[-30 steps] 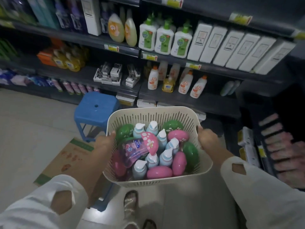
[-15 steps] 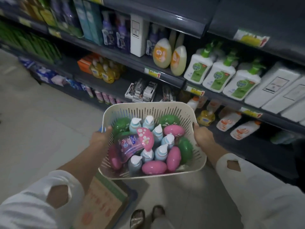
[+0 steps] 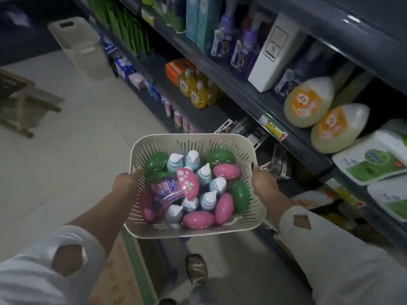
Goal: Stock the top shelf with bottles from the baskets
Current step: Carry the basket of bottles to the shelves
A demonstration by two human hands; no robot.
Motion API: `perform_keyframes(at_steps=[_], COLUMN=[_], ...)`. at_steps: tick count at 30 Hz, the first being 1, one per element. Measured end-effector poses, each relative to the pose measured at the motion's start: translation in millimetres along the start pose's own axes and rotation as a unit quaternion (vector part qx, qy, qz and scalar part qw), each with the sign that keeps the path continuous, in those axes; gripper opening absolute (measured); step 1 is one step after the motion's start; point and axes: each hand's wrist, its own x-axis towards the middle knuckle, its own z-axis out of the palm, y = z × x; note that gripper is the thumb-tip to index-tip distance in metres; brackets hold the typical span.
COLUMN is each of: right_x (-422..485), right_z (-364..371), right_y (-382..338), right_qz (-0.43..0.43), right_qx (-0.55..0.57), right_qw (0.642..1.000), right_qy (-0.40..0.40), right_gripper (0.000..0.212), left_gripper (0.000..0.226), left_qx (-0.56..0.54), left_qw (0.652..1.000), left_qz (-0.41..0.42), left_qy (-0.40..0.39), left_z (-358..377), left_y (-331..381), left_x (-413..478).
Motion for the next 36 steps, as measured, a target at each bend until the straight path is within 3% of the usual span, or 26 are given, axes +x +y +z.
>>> perform_keyframes(at_steps=[5,15,24,28,30,36], right_x=[34.7,70.9,56.1,27.9,3.5,-82.4], right_z=[24.0,53.3,47.9,39.5,32.5,17.7], right_y=[-20.4,-15.5,-17.6,-18.8,-20.1,-33.5], right_qz=[-0.034,-0.074,-0.062,-0.094,-0.142,-0.348], right_qx=[-0.086,-0.133,-0.134,-0.153,-0.190,-0.296], right_qw=[0.996,0.988,0.989,0.984,0.971,0.889], right_qy=[-0.014,0.009,-0.024,-0.017,-0.001,0.040], right_gripper=[0.058,0.061,0.053,0.050,0.050,0.041], left_gripper=[0.079,0.056,0.055,0.059,0.057,0.033], left_qx=[-0.008,0.052,0.138,0.216,0.278,0.464], left_qw=[0.999,0.993,0.989,0.976,0.957,0.832], left_qz=[-0.035,-0.080,-0.052,0.011,0.083,0.305], left_qy=[0.020,0.071,0.028,0.011,0.003,0.005], left_z=[9.8,33.3,29.0,17.8,10.4,-18.4], left_y=[-12.5,-16.7,-12.1,-6.4,-2.1,20.6], left_x=[22.7,28.7,5.3,-21.7,-40.7,-112.0])
